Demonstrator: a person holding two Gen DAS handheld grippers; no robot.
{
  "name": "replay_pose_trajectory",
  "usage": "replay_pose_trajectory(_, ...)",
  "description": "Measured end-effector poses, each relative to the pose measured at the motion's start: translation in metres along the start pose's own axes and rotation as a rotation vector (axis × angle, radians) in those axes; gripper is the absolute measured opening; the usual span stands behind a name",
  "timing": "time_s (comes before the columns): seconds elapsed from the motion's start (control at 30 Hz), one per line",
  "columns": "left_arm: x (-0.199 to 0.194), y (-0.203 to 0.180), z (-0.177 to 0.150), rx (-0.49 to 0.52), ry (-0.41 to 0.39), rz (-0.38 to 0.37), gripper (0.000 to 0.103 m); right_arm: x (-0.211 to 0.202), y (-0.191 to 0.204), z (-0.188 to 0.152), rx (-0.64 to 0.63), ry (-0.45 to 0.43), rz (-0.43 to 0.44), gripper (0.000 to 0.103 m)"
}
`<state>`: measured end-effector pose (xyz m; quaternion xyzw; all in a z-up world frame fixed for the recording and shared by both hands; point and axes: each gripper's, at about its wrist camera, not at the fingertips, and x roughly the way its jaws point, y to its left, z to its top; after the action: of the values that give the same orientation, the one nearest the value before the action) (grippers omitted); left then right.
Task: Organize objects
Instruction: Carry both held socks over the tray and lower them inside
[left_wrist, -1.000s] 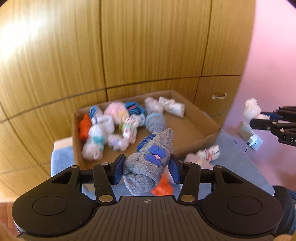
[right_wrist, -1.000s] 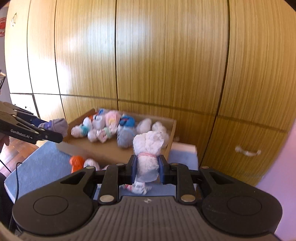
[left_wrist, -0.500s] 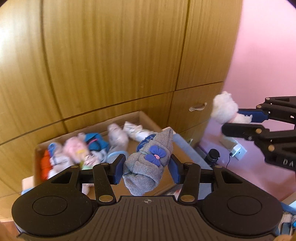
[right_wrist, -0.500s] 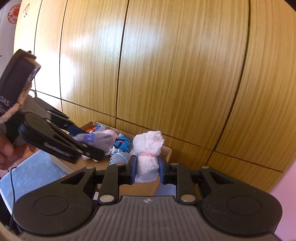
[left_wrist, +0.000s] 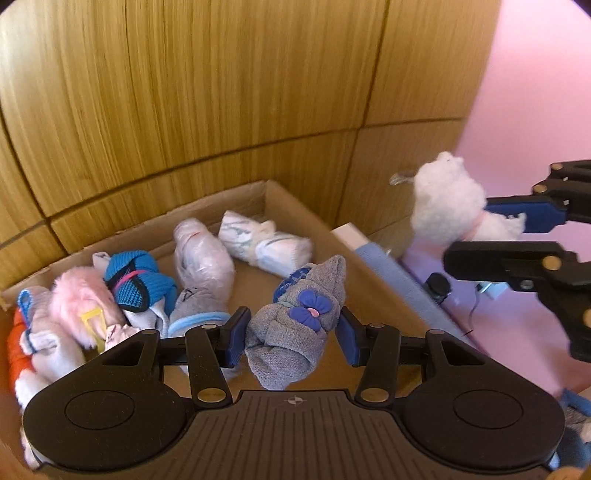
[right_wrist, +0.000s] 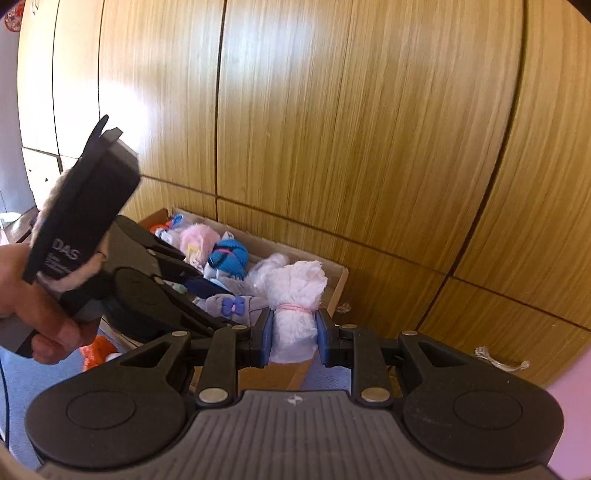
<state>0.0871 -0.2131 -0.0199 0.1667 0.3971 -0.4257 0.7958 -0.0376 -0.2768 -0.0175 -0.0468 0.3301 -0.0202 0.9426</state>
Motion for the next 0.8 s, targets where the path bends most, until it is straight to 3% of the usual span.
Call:
replay_pose_trajectory(0.43, 0.021, 0.018, -0.010, 0.105, 0.004, 0.068, 0.056, 0.071, 0.009, 0.006, -0.024, 0.116, 0.046, 0.022)
replay_pose_trajectory(0.8, 0.018, 0.018, -0.018, 0.165, -0.009, 0.094, 0.057, 0.078, -0.003, -0.004, -0.034, 0.197, 0.081, 0.022)
